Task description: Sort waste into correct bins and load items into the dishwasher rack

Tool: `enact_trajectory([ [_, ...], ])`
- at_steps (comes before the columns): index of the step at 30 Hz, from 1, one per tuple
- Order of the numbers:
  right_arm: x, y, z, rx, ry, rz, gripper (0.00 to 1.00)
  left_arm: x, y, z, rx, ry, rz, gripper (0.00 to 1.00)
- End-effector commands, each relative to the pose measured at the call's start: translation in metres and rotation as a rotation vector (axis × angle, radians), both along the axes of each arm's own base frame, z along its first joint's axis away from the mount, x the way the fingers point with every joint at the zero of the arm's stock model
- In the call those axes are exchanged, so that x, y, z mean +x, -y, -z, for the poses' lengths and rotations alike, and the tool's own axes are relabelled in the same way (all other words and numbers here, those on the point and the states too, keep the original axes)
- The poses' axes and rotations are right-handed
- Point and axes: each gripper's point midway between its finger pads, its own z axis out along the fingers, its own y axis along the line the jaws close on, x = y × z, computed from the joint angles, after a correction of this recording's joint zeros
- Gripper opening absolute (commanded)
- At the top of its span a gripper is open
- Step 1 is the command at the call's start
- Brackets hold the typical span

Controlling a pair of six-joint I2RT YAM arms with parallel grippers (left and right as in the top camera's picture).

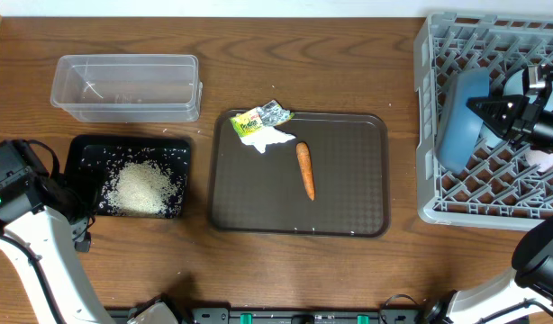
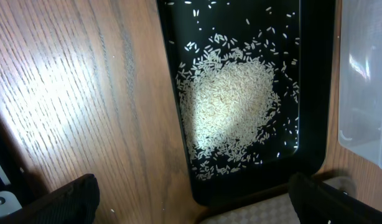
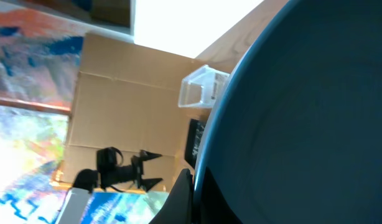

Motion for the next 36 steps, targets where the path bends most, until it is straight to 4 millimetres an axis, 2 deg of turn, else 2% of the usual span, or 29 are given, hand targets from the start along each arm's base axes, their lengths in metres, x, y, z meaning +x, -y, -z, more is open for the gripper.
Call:
enact_trajectory([
  [1,0.0,-0.002,0.001,0.031,0.011,0.003,0.01,0.0,-0.004,-0.007,0.017,0.014,-0.017,1.0],
  [5,0.001,-0.002,-0.004,0.062,0.017,0.013,0.01,0.0,-0.004,-0.007,0.017,0.014,-0.017,1.0],
  [14,-0.005,0.0,0.018,-0.038,-0.069,-0.013,0.01,0.0,-0.004,-0.007,0.017,0.014,-0.017,1.0],
  [23,-0.013,0.022,0.028,-0.168,-0.21,0.038,0.01,0.0,-0.004,-0.007,0.017,0.014,-0.017,1.0],
  [26,-0.016,0.036,0.037,-0.291,-0.317,0.105,0.01,0.0,-0.004,-0.007,0.017,0.014,-0.017,1.0],
  [30,-0.029,0.07,0.053,-0.515,-0.515,0.286,0.01,0.0,-0.004,-0.007,0.017,0.014,-0.017,1.0],
  [33,-0.044,0.093,0.05,-0.642,-0.61,0.426,0.01,0.0,-0.004,-0.007,0.017,0.014,-0.017,1.0],
  [36,-0.057,0.104,0.04,-0.715,-0.644,0.518,0.02,0.0,-0.004,-0.007,0.017,0.014,-0.017,1.0],
])
